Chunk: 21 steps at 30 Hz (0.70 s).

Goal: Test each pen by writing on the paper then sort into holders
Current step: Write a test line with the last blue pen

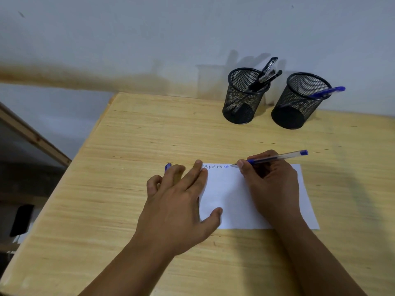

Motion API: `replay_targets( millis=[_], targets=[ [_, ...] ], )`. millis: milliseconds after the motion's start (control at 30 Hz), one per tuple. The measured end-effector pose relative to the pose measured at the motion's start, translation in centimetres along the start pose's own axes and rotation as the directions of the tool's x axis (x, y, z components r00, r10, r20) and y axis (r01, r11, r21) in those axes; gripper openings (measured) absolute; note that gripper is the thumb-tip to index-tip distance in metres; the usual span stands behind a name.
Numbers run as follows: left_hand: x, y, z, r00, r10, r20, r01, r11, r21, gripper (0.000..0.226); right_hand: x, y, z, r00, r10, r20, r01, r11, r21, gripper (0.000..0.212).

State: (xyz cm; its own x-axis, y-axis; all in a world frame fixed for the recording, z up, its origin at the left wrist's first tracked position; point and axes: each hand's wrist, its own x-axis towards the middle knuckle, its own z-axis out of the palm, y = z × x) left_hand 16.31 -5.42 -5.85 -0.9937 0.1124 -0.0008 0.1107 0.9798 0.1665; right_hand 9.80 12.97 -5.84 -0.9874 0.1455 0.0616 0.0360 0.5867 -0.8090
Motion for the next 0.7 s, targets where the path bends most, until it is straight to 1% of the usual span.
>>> replay_targets(
  millis=[700],
  targets=[
    [-0.01,0.00,-0.10,1.000,-0.006,-0.008,0.006,1.000,-0.003,0.075,-0.04,0.00,0.06,1.000,-0.004,0.019,0.005,1.000,-0.026,0.010]
  ],
)
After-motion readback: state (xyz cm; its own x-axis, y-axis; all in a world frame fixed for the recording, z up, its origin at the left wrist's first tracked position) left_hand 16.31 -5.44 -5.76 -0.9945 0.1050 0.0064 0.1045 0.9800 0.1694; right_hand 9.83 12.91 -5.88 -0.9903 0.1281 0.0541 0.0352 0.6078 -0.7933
